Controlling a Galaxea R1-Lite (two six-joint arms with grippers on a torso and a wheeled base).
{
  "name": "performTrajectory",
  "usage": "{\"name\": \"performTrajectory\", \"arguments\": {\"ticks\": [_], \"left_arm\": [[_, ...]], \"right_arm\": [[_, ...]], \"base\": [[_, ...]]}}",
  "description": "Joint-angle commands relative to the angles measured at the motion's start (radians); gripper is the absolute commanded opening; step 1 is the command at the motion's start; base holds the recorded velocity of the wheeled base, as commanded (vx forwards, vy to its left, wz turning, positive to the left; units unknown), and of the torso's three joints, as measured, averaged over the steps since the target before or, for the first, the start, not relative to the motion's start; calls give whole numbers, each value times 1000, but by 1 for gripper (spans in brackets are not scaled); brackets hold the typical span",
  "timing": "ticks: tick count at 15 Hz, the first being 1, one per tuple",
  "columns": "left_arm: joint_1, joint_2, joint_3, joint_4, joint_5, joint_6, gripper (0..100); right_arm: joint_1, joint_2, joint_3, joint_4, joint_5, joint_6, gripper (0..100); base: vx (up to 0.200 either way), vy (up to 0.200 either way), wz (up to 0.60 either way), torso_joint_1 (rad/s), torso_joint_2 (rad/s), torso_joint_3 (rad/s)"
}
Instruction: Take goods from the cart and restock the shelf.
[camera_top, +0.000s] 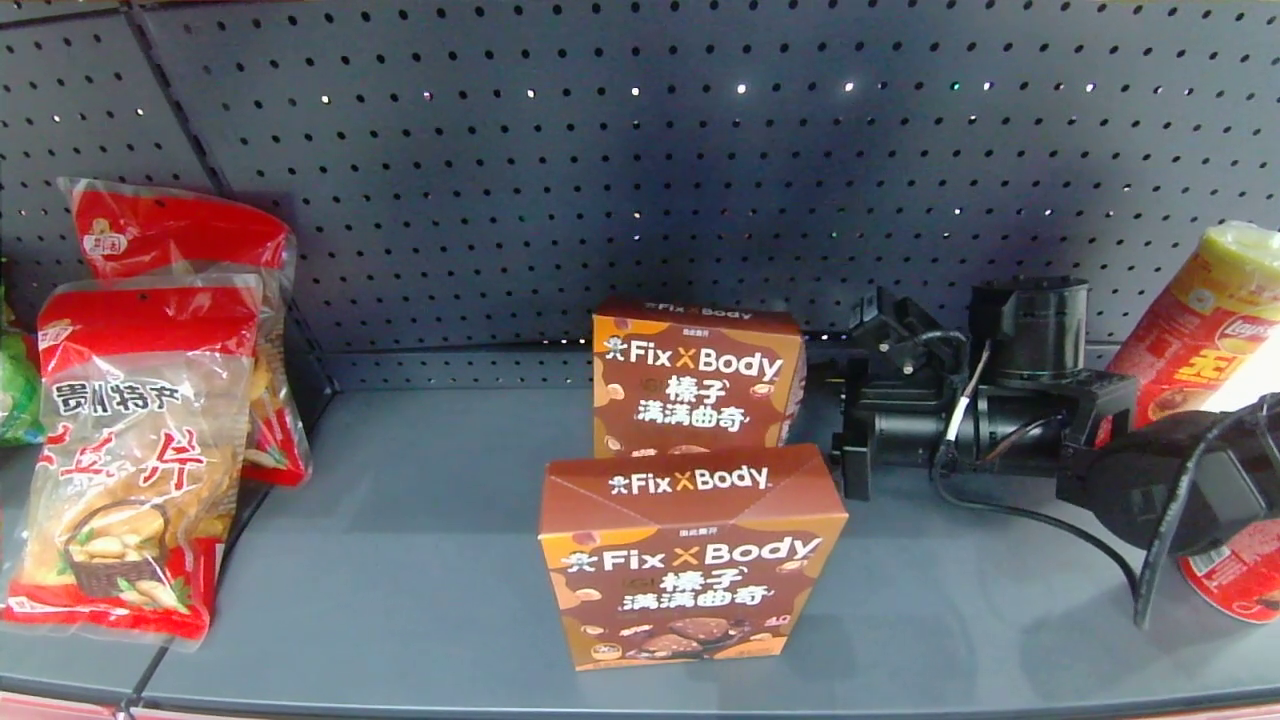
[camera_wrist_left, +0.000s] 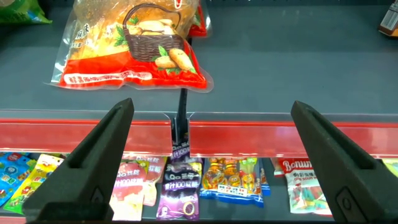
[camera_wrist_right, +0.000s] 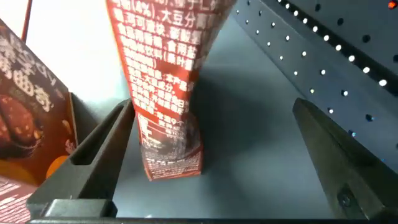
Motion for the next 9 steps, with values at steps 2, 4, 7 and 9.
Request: {"name": "performTrajectory", "arguments": {"ticks": [2,4,7,9], "left_arm": [[0,0,0,0,0,0,100],[0,0,0,0,0,0,100],[0,0,0,0,0,0,100],[0,0,0,0,0,0,100]], "right_arm": [[1,-15,17,0,2,-1,100],[1,-21,24,0,3,-1,100],[4,-21,32,0,5,-1,100],[7,-19,47,0,5,-9,100]], "base": [[0,0,0,0,0,0],[0,0,0,0,0,0],[0,0,0,0,0,0],[0,0,0,0,0,0]]}}
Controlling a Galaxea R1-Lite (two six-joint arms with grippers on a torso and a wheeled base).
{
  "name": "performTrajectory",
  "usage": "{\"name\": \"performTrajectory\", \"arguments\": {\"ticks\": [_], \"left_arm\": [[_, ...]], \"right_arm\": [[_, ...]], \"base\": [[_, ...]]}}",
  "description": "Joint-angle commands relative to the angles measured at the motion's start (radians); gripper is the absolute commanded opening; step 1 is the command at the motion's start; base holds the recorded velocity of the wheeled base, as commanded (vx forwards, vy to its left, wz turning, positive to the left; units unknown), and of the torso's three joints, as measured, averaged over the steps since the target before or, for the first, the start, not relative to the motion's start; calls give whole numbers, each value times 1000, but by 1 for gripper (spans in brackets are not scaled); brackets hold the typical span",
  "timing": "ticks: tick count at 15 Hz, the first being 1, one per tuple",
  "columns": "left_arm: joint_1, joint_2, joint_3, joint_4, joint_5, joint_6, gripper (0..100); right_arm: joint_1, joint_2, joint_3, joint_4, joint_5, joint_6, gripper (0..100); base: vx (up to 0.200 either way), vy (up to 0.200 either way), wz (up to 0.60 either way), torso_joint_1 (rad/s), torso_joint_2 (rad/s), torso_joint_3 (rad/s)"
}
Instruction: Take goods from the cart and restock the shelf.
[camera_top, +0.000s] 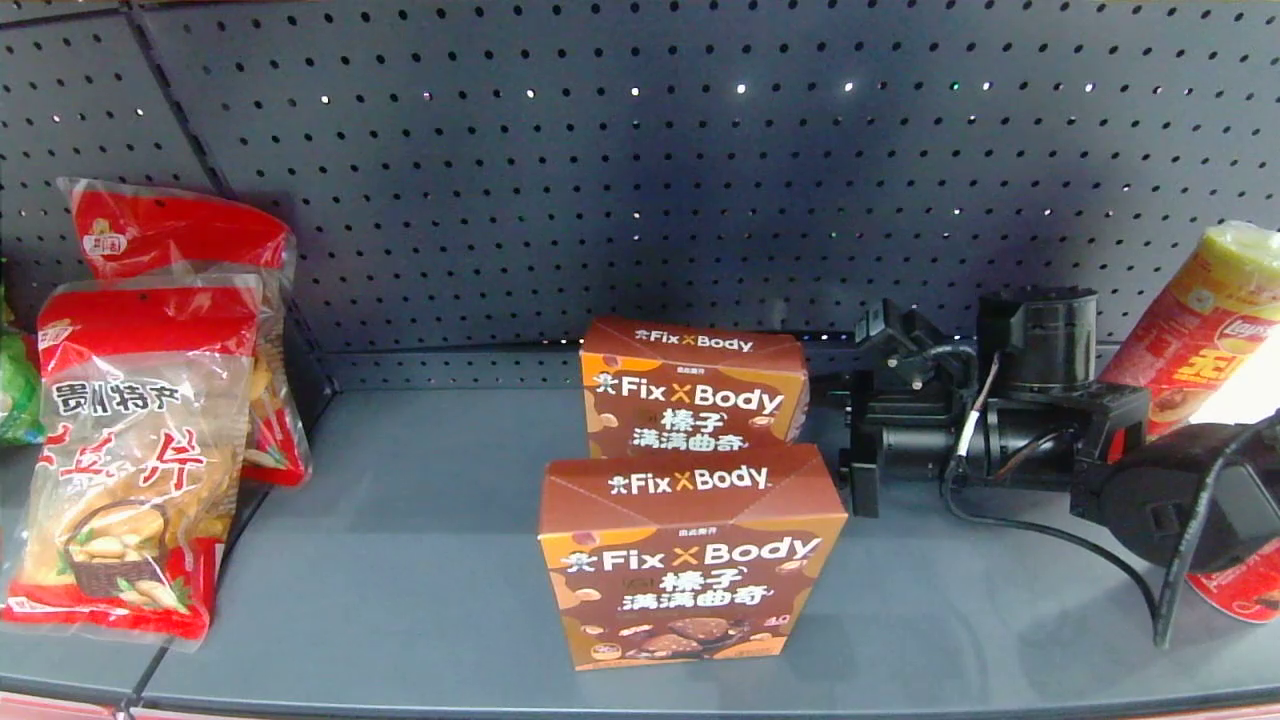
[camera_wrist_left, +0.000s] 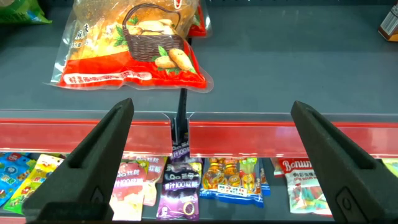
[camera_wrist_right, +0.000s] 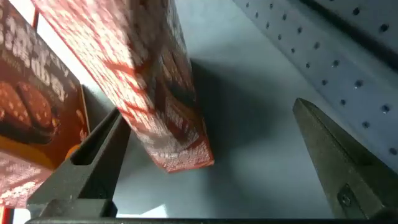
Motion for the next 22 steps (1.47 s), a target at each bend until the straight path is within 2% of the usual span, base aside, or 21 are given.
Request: {"name": "performTrajectory", "arguments": {"ticks": [1,22], "left_arm": [[1,0,0,0,0,0,100],[1,0,0,0,0,0,100]], "right_arm": [[1,7,8,1,1,-2,100],[-37,69,19,1,-1,-36,100]], "base": [[0,0,0,0,0,0],[0,0,0,0,0,0]]}}
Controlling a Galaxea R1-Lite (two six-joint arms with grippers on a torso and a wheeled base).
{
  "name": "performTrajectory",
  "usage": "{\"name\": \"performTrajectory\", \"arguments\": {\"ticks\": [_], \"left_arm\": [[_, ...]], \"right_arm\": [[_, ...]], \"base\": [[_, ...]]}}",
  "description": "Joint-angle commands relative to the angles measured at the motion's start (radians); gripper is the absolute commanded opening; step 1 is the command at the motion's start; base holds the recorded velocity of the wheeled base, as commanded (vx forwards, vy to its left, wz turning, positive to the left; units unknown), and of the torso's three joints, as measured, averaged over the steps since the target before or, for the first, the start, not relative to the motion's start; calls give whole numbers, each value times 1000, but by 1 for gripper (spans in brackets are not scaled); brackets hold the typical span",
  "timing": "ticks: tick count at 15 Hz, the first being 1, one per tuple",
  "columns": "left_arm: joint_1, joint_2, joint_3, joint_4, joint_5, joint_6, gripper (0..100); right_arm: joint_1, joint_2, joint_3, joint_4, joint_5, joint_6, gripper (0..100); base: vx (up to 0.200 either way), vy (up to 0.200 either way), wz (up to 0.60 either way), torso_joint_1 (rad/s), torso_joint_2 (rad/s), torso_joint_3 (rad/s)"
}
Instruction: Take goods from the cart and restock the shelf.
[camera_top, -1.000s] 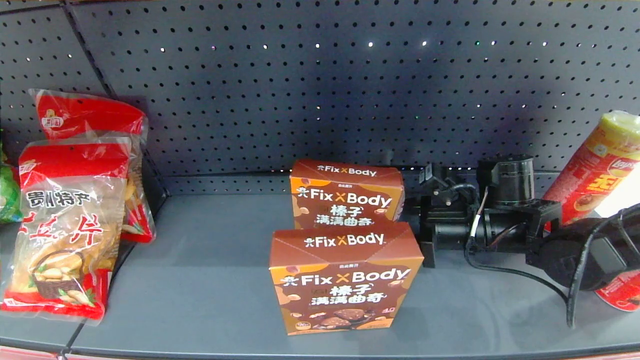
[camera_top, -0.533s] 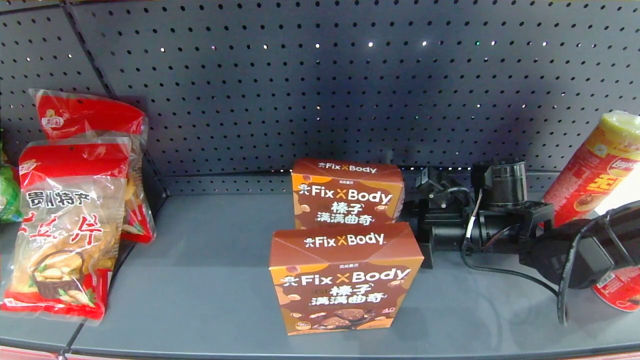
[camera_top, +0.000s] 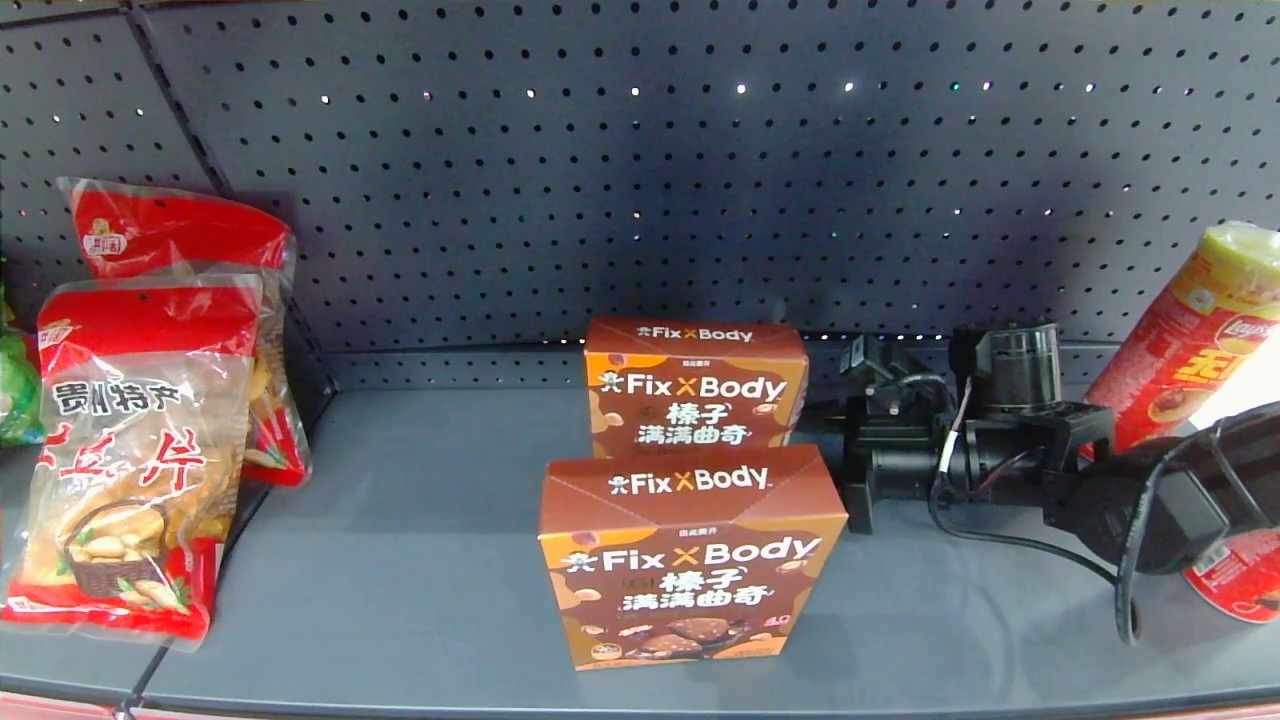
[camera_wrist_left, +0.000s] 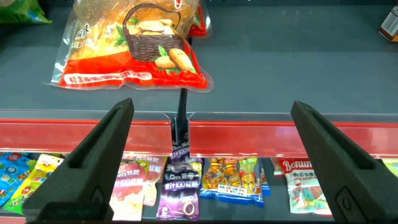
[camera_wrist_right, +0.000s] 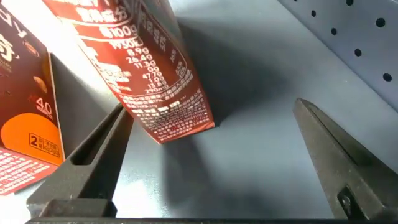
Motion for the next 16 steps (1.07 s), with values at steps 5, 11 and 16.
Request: {"name": "performTrajectory", "arguments": {"ticks": [5,11,16], "left_arm": [[0,0,0,0,0,0,100],[-1,0,0,0,0,0,100],[0,0,0,0,0,0,100]], "right_arm": [[-26,-85,70,0,5,-1,100],[-38,-202,164,0,10,-1,100],[-37,-309,258,2,24,-1,100]], "base": [[0,0,0,0,0,0],[0,0,0,0,0,0],[0,0,0,0,0,0]]}}
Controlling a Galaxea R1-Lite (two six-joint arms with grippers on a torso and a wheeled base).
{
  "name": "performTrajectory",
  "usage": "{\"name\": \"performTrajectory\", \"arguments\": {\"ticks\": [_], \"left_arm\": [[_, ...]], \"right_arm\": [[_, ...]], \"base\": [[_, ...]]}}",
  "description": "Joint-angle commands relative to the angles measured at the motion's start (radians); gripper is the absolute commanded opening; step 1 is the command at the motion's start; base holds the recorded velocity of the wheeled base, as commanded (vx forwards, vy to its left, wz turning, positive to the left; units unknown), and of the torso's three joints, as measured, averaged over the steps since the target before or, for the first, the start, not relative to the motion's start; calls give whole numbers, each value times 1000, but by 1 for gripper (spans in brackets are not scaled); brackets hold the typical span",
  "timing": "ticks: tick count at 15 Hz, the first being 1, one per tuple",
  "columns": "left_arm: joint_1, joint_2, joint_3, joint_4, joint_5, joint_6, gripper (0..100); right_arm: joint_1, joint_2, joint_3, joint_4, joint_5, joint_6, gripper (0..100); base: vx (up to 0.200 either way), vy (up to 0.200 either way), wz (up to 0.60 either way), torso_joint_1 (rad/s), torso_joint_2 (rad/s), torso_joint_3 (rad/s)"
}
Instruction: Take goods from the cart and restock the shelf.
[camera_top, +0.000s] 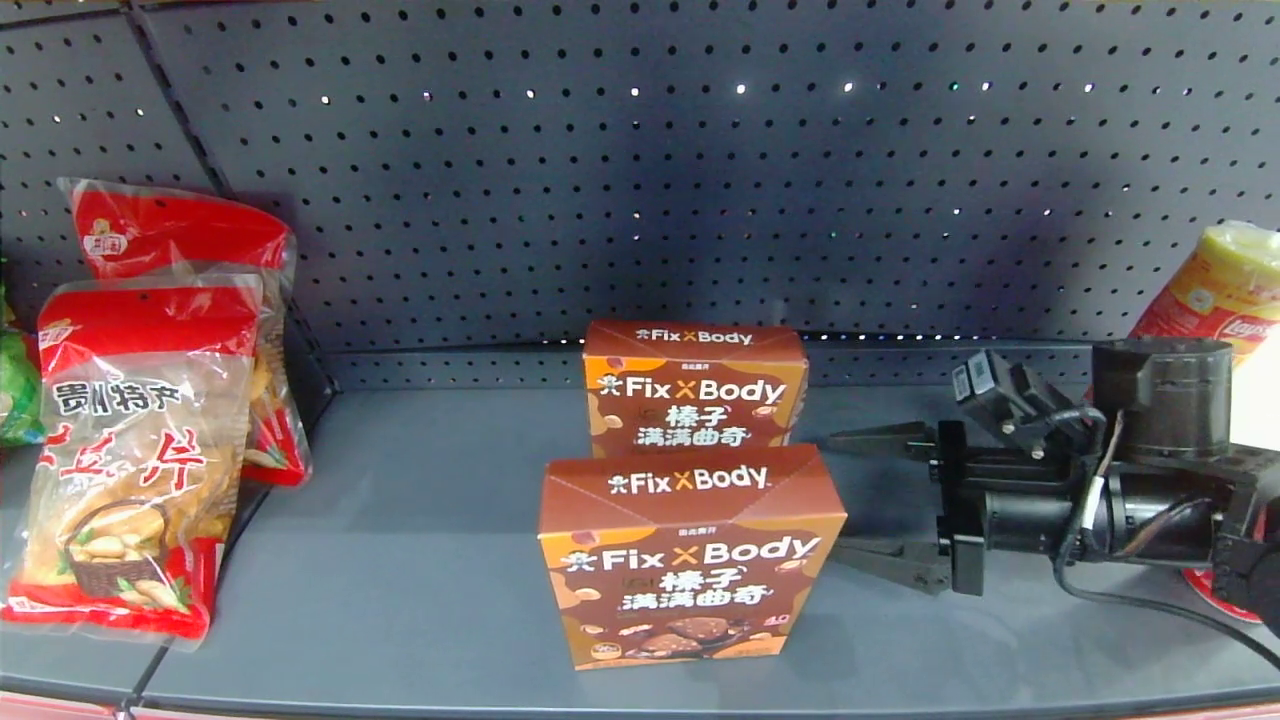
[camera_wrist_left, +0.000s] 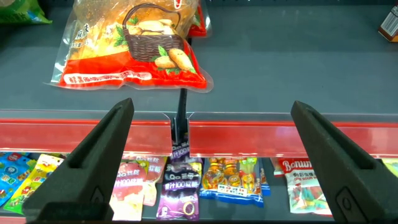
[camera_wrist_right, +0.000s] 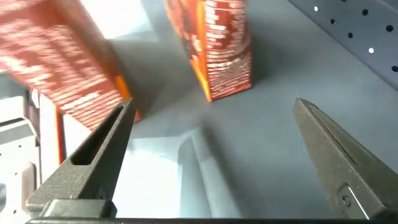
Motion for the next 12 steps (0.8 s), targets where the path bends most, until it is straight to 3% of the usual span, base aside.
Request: {"name": "performTrajectory", "arguments": {"ticks": [1,7,12], "left_arm": [[1,0,0,0,0,0,100],[1,0,0,0,0,0,100],[1,0,0,0,0,0,100]], "right_arm": [[6,-71,46,-1,6,-1,100],[52,-222,172,21,9,-1,100],[193,-233,186,28,35,-1,100]], "base": [[0,0,0,0,0,0],[0,0,0,0,0,0],[0,0,0,0,0,0]]}}
